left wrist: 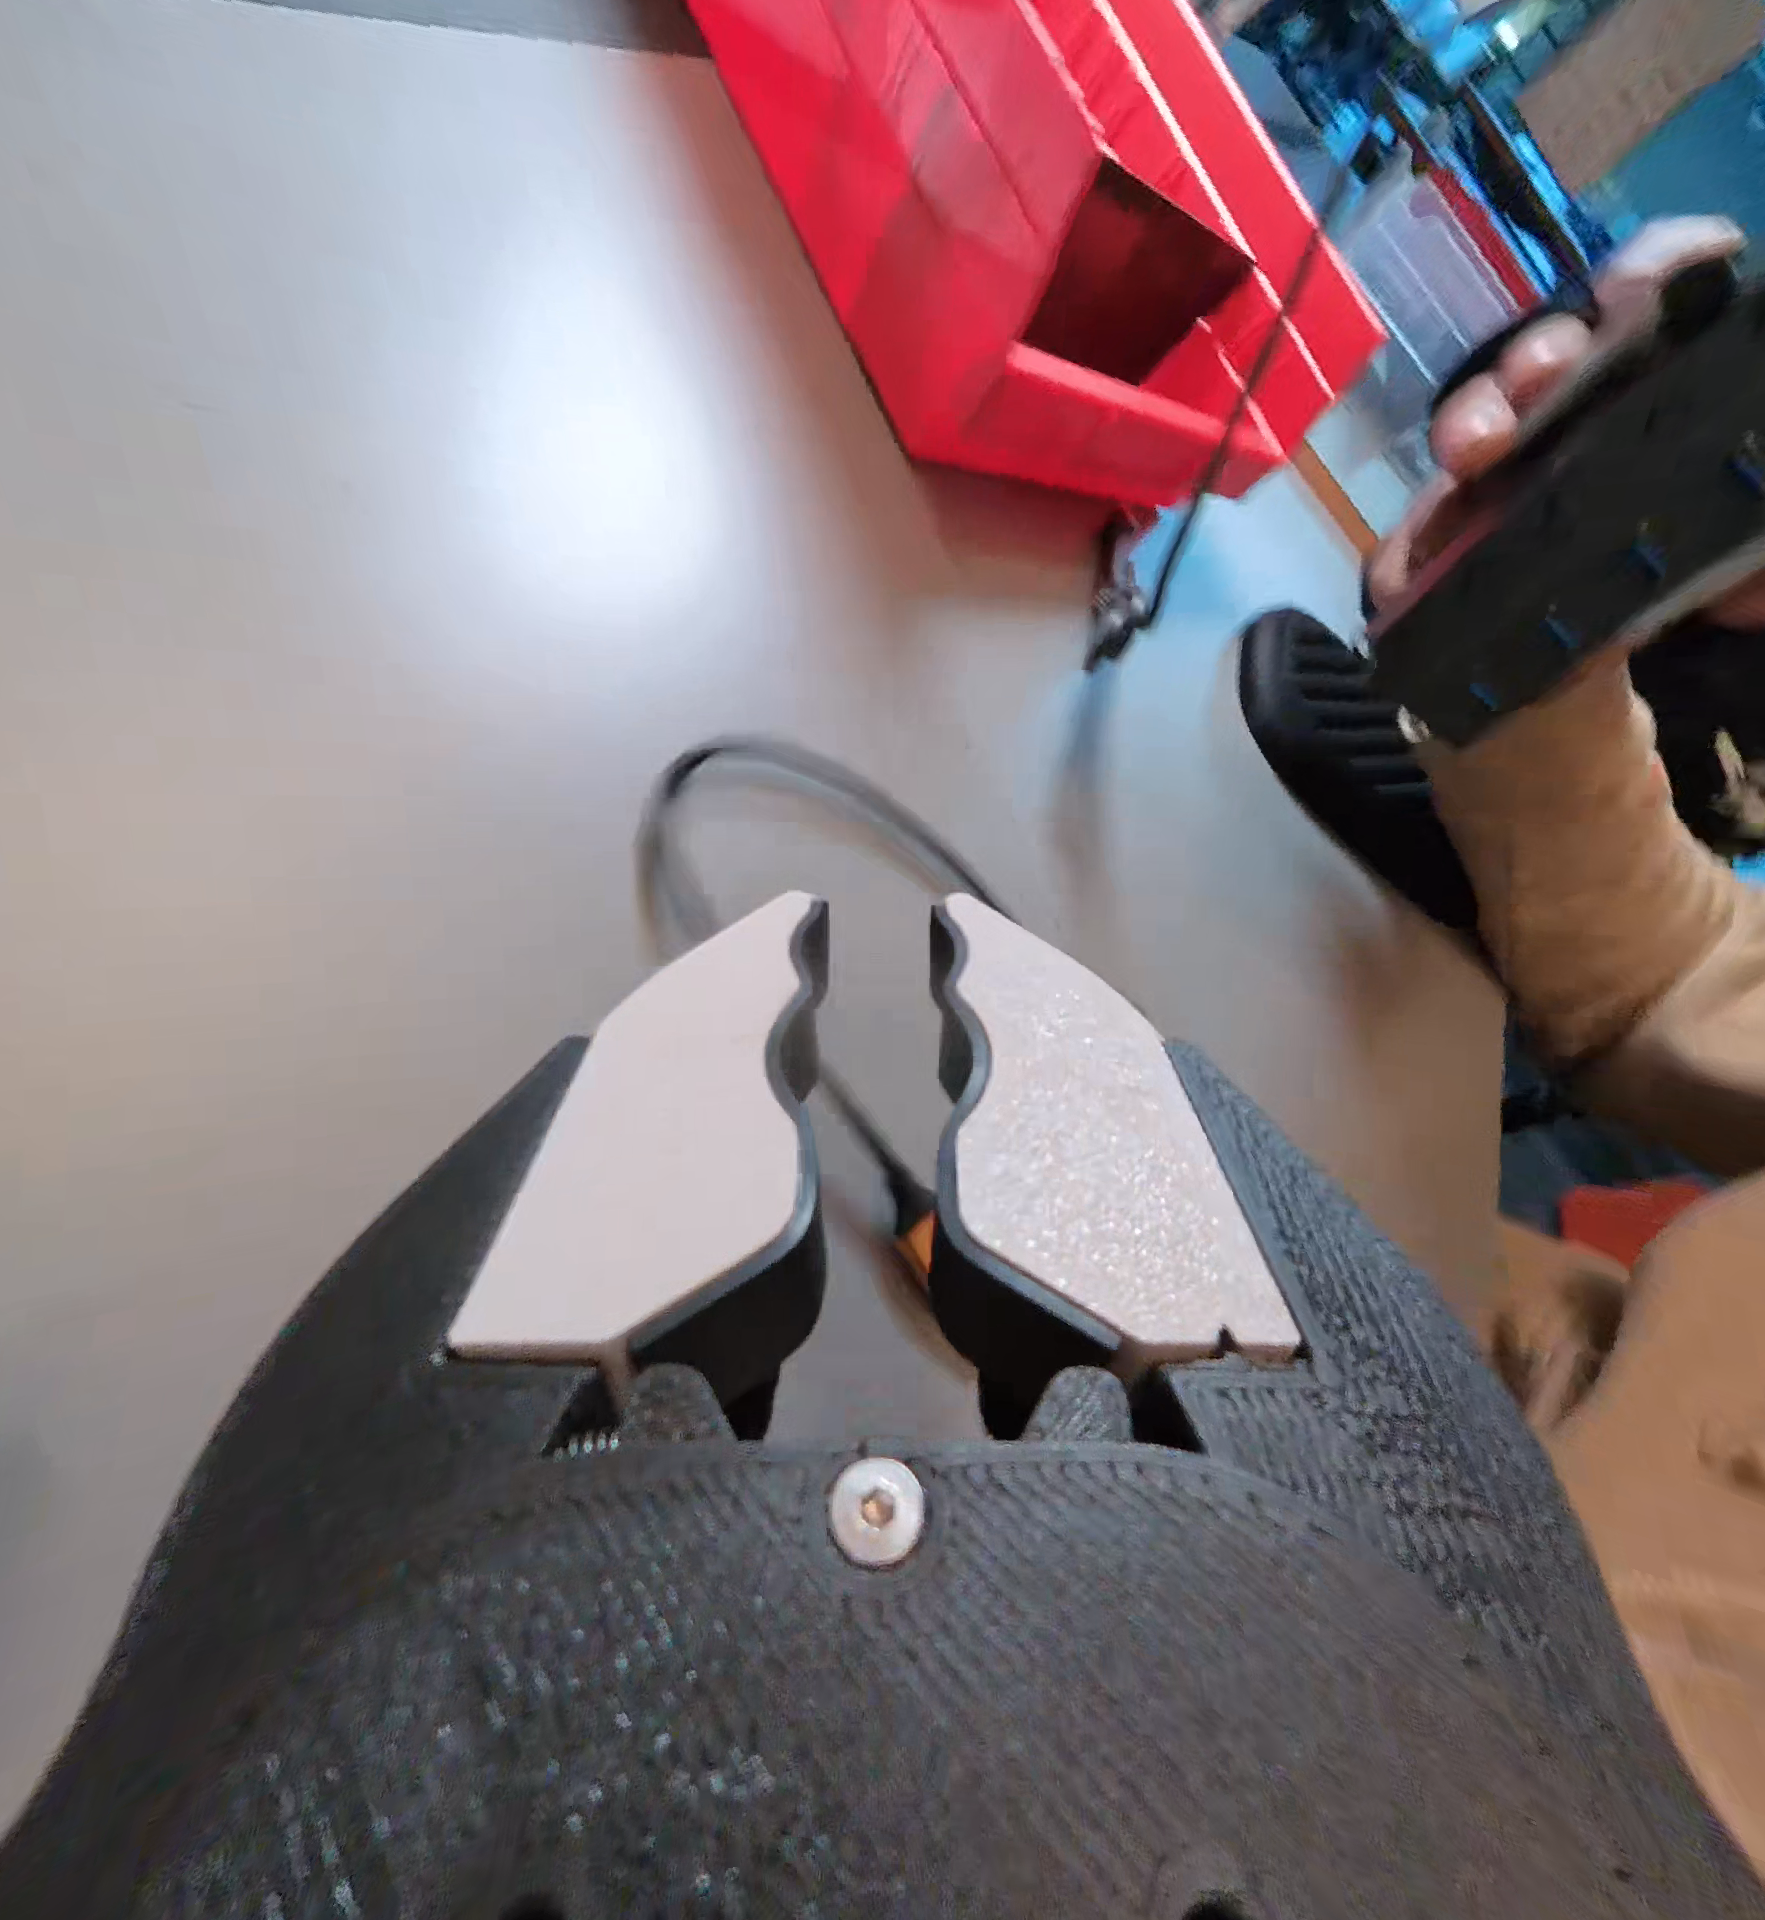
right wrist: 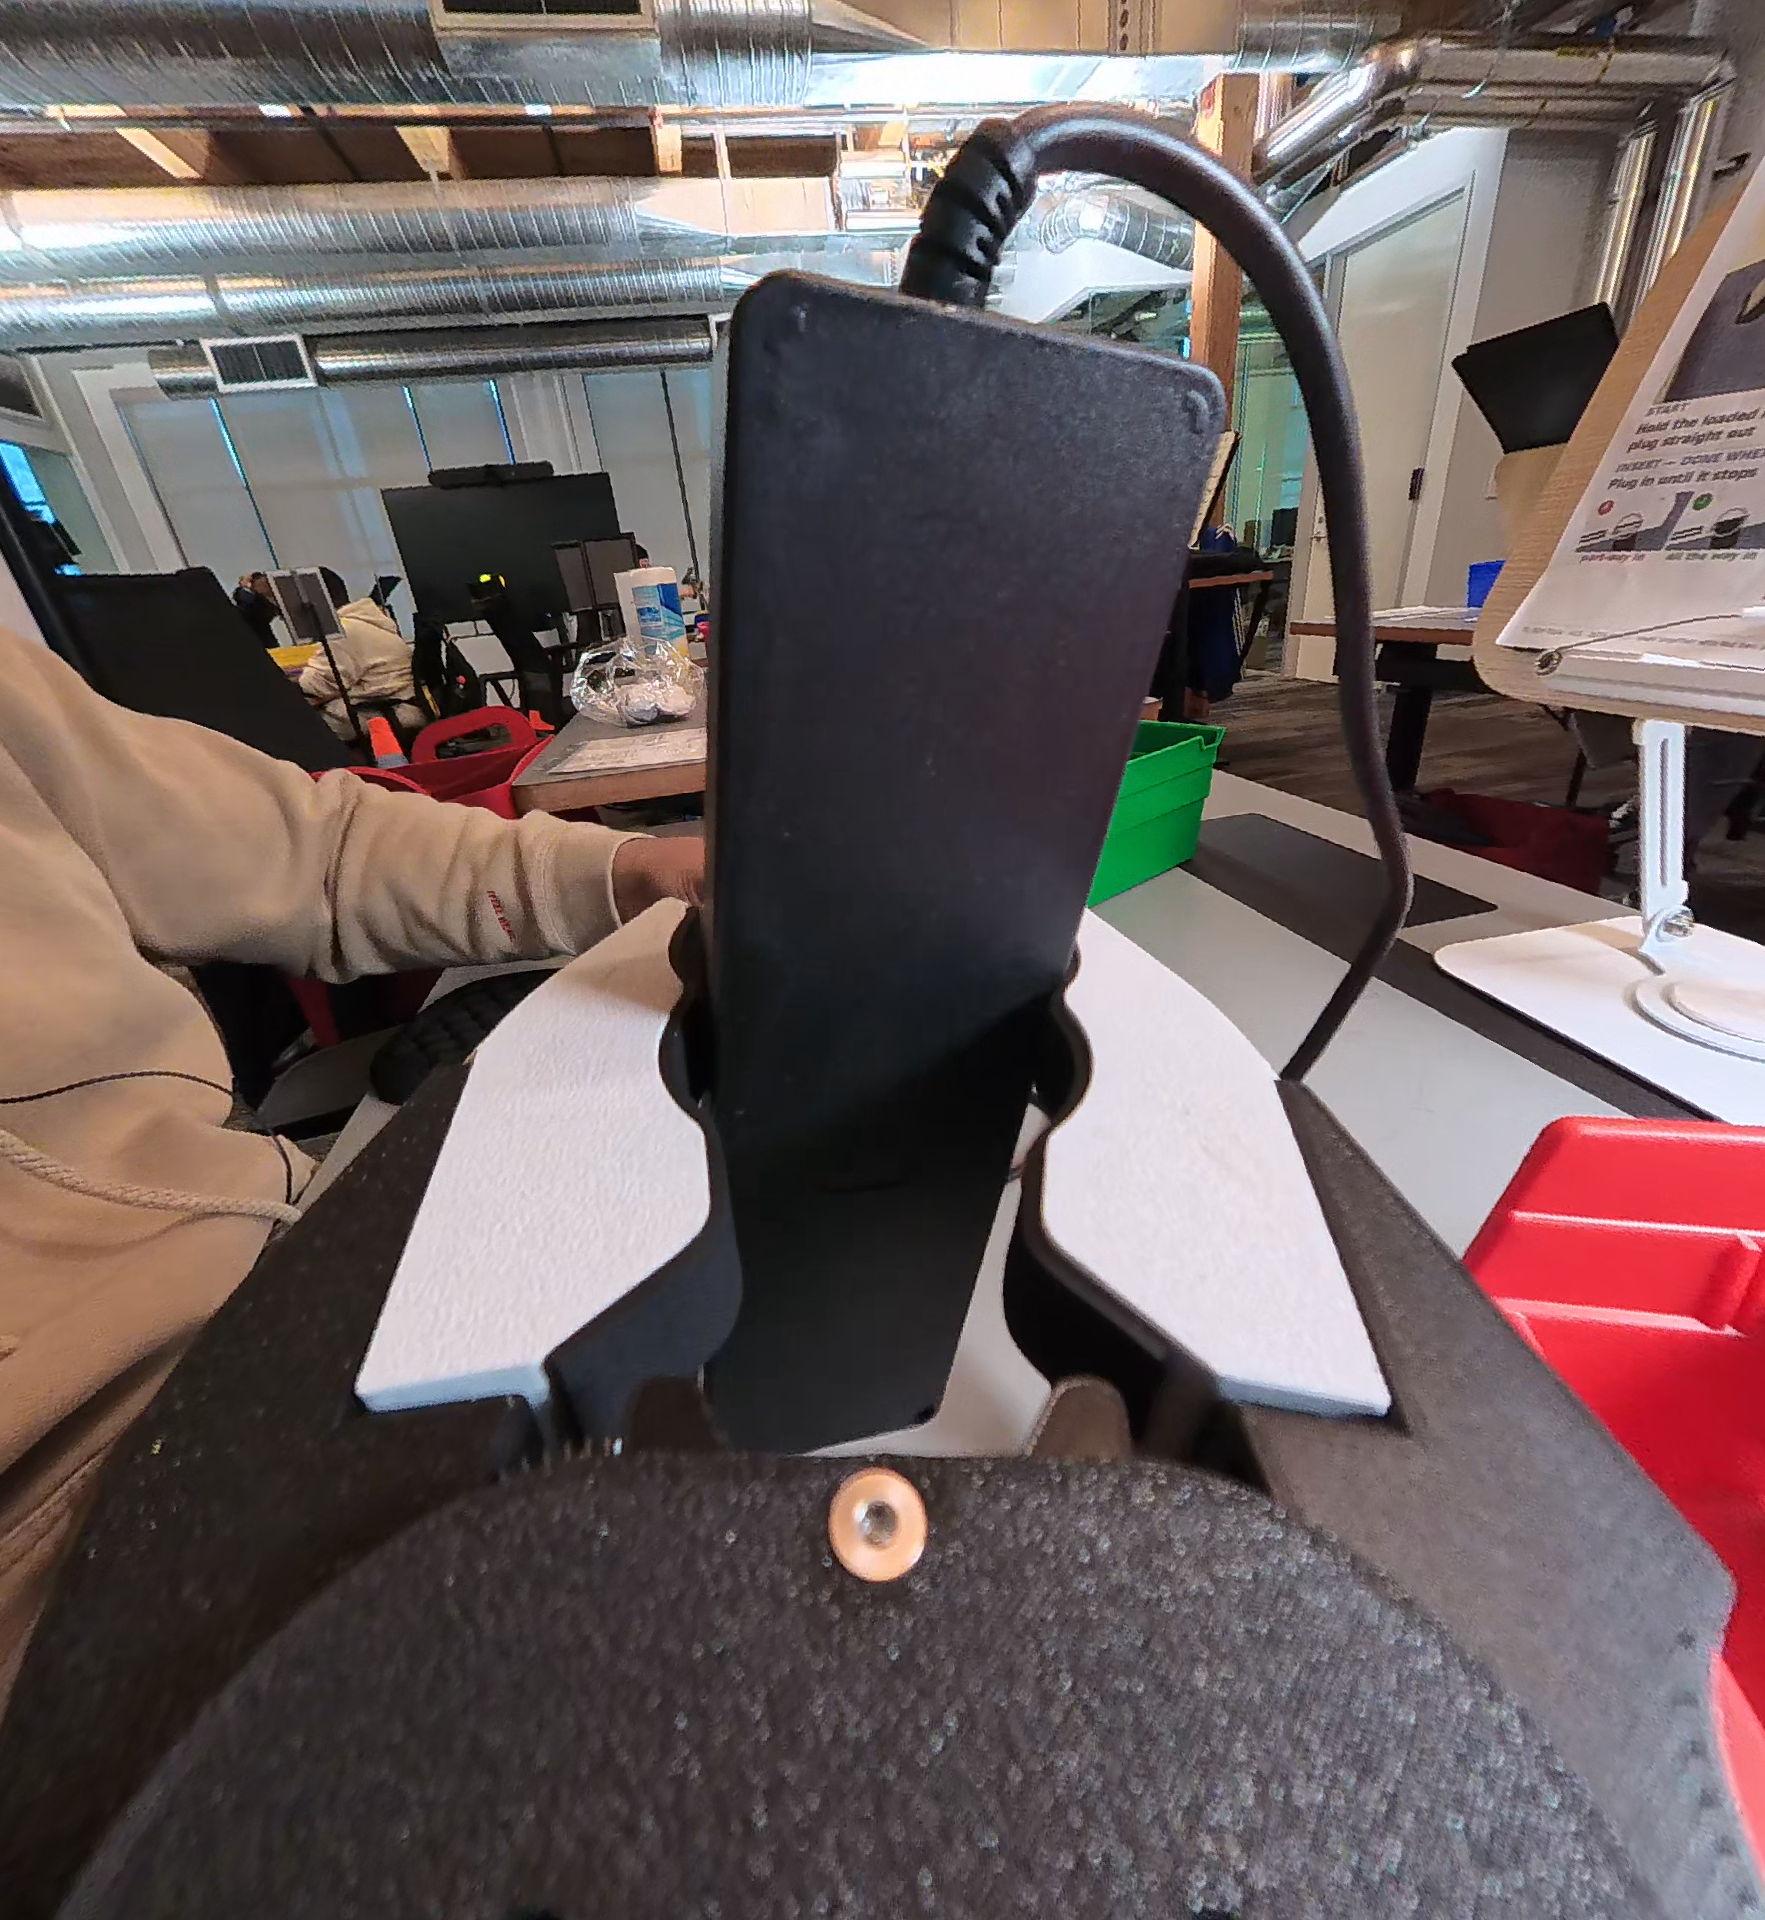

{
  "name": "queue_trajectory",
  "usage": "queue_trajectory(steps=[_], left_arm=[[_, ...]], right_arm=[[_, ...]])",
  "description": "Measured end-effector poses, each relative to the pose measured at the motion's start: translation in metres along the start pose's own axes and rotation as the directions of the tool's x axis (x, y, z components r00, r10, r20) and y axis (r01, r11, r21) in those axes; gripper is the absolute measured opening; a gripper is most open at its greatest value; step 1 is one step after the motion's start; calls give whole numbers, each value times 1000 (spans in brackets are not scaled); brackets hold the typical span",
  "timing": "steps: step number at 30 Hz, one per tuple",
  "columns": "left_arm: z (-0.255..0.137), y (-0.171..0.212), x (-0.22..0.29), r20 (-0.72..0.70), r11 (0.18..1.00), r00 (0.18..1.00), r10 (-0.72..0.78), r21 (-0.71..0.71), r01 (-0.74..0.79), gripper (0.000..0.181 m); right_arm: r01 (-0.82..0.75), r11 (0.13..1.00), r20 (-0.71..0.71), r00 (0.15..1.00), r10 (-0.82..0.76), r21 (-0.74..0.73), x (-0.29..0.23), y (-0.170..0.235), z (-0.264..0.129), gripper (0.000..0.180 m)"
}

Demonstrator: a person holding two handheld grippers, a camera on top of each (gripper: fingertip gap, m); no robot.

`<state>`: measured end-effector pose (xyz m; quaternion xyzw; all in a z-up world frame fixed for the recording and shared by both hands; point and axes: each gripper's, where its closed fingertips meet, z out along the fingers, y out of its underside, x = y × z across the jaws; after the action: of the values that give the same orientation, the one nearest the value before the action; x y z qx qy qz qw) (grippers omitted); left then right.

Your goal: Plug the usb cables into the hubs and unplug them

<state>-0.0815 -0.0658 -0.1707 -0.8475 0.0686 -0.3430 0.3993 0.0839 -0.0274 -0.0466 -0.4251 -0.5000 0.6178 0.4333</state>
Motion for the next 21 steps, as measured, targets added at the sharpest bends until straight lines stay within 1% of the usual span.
queue_trajectory(steps=[2,3,4,5,6,7,8,10,13,14,15,17,18,19,21], left_arm=[[-8,8,12,-68,986,986,154,-49,-157,19],[-12,14,15,-85,957,959,269,-92,-277,19],[-15,22,14,-91,901,912,399,-147,-408,19],[-18,28,12,-92,819,844,529,-203,-536,20],[-21,34,9,-109,719,758,643,-255,-647,24],[-22,39,7,-142,616,673,726,-301,-728,27],[-22,43,5,-179,522,601,779,-348,-779,29],[-18,48,3,-262,362,493,829,-420,-832,33],[-10,54,-5,-402,119,341,850,-483,-867,38],[-8,56,-9,-444,47,299,844,-494,-868,38],[-5,57,-11,-481,-1,274,833,-496,-868,38],[-1,62,-12,-546,-51,265,795,-495,-867,36],[1,64,-10,-568,-48,278,774,-491,-870,32],[2,67,-6,-586,-28,307,750,-492,-870,28],[5,74,1,-606,49,390,693,-501,-864,17]], right_arm=[[-4,1000,-1,1000,4,1,1,0,0,62],[-7,1000,0,1000,7,1,1,0,0,62],[-11,1000,3,1000,11,1,1,1,0,62],[-15,1000,5,1000,15,0,1,1,0,62],[-19,1000,7,1000,19,-1,1,2,1,62],[-22,1000,9,1000,22,-3,1,3,1,62],[-23,1000,10,1000,23,-5,1,4,2,62],[-21,1000,11,1000,21,-10,1,5,3,62],[-20,1000,20,1000,20,-14,-1,6,3,62],[-19,1000,21,1000,19,-16,-1,6,2,62],[-19,1000,22,1000,19,-18,-1,7,2,62],[-20,1000,26,999,21,-21,-2,8,2,62],[-21,1000,28,999,21,-23,-2,8,2,62],[-21,999,29,999,22,-24,-2,8,2,62],[-23,999,31,999,24,-25,-2,9,2,62]])
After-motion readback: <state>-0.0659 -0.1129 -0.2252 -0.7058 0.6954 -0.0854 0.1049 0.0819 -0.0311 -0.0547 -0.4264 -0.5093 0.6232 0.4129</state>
